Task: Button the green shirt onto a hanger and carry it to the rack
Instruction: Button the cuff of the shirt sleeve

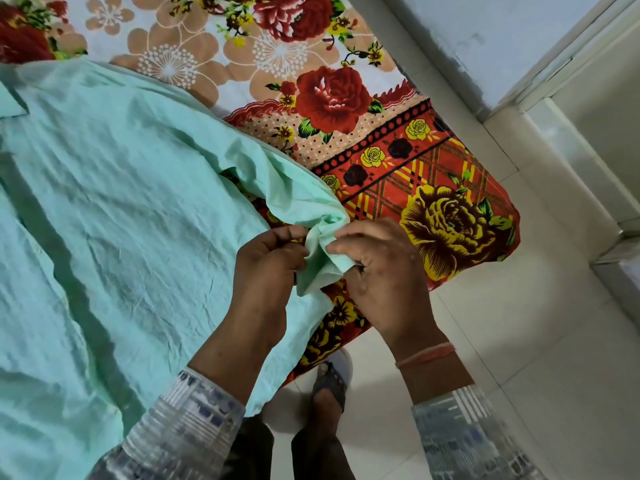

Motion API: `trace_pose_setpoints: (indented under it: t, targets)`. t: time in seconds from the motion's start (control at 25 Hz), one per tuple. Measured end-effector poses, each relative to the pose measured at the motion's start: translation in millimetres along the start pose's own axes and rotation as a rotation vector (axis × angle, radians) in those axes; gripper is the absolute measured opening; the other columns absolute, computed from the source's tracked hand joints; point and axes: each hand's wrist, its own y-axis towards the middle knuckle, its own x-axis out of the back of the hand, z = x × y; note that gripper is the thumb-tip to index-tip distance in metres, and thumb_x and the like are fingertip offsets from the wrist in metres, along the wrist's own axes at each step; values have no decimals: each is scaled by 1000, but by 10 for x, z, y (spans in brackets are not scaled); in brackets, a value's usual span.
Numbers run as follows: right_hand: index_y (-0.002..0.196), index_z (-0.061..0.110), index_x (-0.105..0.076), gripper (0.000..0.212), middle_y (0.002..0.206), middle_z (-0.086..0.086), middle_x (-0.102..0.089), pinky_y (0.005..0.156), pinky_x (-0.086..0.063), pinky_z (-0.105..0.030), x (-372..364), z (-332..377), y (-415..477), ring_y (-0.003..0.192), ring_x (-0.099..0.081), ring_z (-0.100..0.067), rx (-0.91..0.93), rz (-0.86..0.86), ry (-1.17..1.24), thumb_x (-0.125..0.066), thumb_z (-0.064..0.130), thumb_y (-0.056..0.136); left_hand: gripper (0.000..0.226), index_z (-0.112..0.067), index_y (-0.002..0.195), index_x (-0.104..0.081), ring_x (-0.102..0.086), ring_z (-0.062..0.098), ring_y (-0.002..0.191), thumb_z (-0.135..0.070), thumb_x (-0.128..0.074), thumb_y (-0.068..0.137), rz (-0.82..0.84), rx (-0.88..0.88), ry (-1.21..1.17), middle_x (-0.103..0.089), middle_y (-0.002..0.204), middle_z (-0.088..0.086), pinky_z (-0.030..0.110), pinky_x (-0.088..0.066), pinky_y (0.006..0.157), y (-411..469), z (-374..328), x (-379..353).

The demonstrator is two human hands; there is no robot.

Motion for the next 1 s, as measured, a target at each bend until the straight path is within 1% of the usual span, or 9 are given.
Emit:
trace_pose_setpoints:
  t: [0.12,0.2,0.28,0.4,0.56,0.68,0.8,0.92,1.0]
  targets:
    - [106,12,-85,37,114,-1,-76,100,-56,-40,66,74,49,115,-62,-26,111,56,-37,-65,-3,79,35,-14,108,-81,-73,32,101,5,-58,90,-57,-57,-113,-79,104,11,48,-59,94,-10,43,78]
    - [108,13,-84,38,111,-1,-74,98,-58,-43,110,115,95,112,-62,-26,65,80,-112,-56,7,83,33,-16,111,-79,-70,29,98,3,-59,92,-118,-81,-234,-73,103,11,46,-58,90,15,-3,104]
    - [116,15,-82,36,114,-2,-70,96,-59,-43,115,180,154,112,-63,-26,-35,174,-149,-62,9,86,23,-13,121,-75,-76,30,108,-5,-67,100,-70,-81,-286,-78,117,12,46,-61,95,0,-48,73]
    - [116,20,-79,32,113,-1,-72,94,-60,-38,63,262,178,106,-69,-21,-87,247,-2,-74,8,87,35,-13,127,-74,-80,28,110,-11,-81,93,15,-53,-170,-83,116,10,46,-63,99,-90,-10,17]
    - [105,24,-83,24,101,15,-81,85,-61,-17,43,196,187,95,-75,2,-254,130,388,-83,9,87,23,-11,117,-81,-77,38,113,-3,-72,98,4,-85,-144,-84,111,13,51,-61,103,-70,-14,149]
    - [102,21,-84,30,101,14,-81,89,-60,-20,-35,186,171,100,-76,0,-297,113,561,-76,-2,86,24,-10,118,-81,-77,38,114,-1,-68,100,49,-94,-132,-84,111,13,48,-61,102,-73,-57,232]
    - [106,21,-85,38,106,10,-78,93,-59,-21,-89,209,169,105,-74,-3,-197,150,553,-69,-2,80,31,-14,117,-81,-80,23,108,6,-65,100,128,-178,-18,-85,111,8,35,-62,93,-87,-96,296]
    - [103,19,-86,34,102,9,-77,90,-59,-20,-112,184,200,101,-73,-3,-161,134,487,-71,0,80,38,-14,124,-79,-78,21,114,10,-63,99,218,-225,84,-84,115,5,39,-59,103,-46,-111,365]
    - [98,19,-84,24,97,10,-79,83,-61,-21,-110,178,208,94,-75,-4,-183,132,461,-80,1,84,39,-18,123,-80,-79,17,112,9,-66,98,244,-235,149,-85,113,1,39,-60,103,-43,-109,375]
